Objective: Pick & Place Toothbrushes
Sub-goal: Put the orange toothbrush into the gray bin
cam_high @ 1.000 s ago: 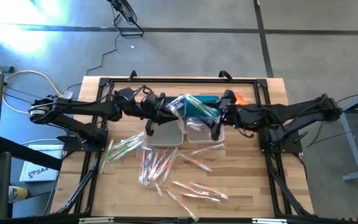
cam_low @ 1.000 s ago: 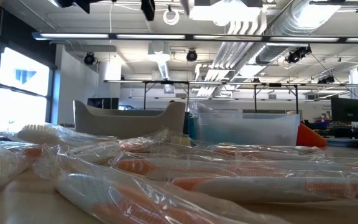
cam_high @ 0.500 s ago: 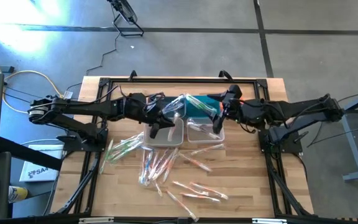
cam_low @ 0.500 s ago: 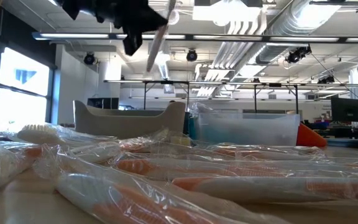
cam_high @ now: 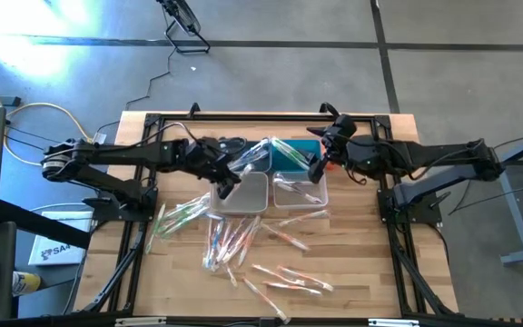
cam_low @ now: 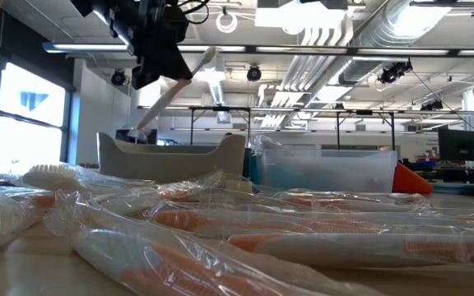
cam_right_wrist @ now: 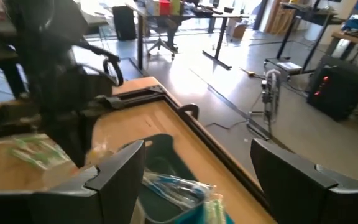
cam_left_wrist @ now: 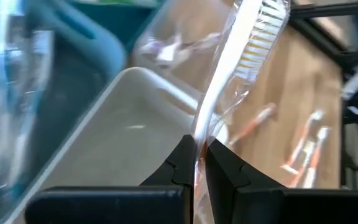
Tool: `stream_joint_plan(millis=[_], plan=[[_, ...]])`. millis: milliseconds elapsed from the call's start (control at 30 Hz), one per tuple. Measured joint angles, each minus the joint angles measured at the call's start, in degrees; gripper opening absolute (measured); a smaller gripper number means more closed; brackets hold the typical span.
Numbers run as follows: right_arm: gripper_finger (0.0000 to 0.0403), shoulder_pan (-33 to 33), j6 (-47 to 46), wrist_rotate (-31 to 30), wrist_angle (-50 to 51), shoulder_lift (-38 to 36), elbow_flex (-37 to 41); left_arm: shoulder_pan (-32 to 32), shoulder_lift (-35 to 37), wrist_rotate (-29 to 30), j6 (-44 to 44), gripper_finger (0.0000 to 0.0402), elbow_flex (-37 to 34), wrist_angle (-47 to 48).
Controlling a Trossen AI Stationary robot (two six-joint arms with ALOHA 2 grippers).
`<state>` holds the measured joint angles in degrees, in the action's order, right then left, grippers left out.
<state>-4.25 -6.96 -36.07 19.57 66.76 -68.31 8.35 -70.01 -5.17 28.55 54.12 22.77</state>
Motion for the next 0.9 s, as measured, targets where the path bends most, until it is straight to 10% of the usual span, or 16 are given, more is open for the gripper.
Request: stream_joint_plan(millis=[900], plan=[[0.0286, 9.1, 7.2, 0.0, 0.4, -1.7, 0.0, 0.6, -9.7, 1.2, 4.3, 0.0013, 3.0, 5.5]])
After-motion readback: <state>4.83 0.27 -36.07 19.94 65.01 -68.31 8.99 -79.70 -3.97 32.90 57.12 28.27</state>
